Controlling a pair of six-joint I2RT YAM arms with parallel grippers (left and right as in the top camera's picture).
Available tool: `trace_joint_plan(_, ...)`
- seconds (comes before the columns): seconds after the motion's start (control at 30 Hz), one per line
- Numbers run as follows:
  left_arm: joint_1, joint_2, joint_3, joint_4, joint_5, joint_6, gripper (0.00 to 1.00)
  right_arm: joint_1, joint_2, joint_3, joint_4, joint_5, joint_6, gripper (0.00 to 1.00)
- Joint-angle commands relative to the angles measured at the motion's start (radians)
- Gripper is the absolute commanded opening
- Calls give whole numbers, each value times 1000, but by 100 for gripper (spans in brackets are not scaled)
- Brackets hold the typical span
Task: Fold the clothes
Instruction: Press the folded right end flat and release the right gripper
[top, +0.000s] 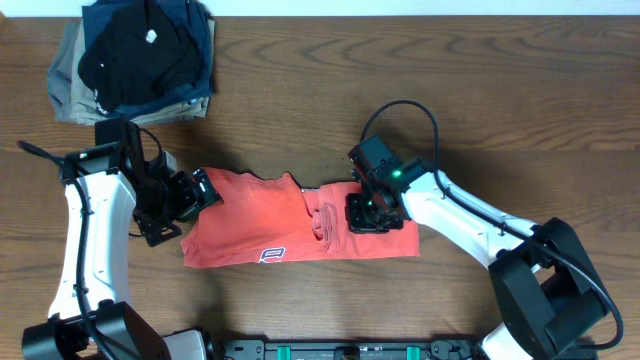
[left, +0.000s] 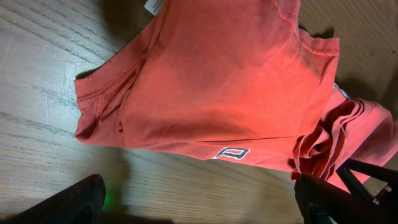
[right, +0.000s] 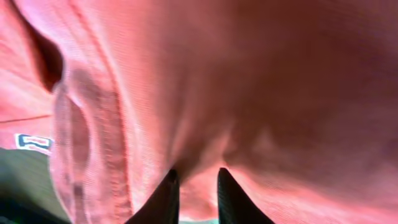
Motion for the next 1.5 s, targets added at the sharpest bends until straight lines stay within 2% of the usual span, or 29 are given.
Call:
trace_joint_plan(0.0, 4, -7, -8, -3, 5, 7, 98, 31, 2, 0, 17, -24, 17, 23)
trace_joint_plan(0.17, 4, -7, -8, -3, 5, 7, 98, 19, 2, 37, 17, -78, 16, 21)
trace_joint_plan(0.27, 4, -7, -8, -3, 5, 7, 98, 15, 2, 50, 27, -77, 7, 26)
trace_joint_plan(0.37, 4, -7, -8, -3, 5, 7, 98, 19, 3, 49, 24, -77, 3, 27)
trace_joint_plan(0.63, 4, -7, -8, -2, 5, 7, 98, 104, 19, 44, 31, -19, 44, 28)
trace_joint_plan(1.0, 4, -7, -8, -2, 5, 7, 98, 157, 103, 48, 180, -17, 78, 30)
trace_joint_plan(1.07, 4, -7, -8, -2, 5, 7, 98, 144, 95, 69, 175, -18, 62, 34)
trace_joint_plan(1.13, 4, -7, -8, -2, 3, 7, 98, 124, 86, 109, 138, -18, 32, 47)
trace_joint_plan(1.23, 4, -7, -8, -2, -17, 6, 98, 78, 62, 217, -3, -17, -39, 80)
trace_joint_plan(1.3, 4, -7, -8, -2, -20, 6, 98, 47, 46, 280, -88, -16, -82, 98)
trace_joint_plan(1.47, 4, -7, -8, 6, -21, 6, 98, -77, 13, 438, -303, 70, -139, 99)
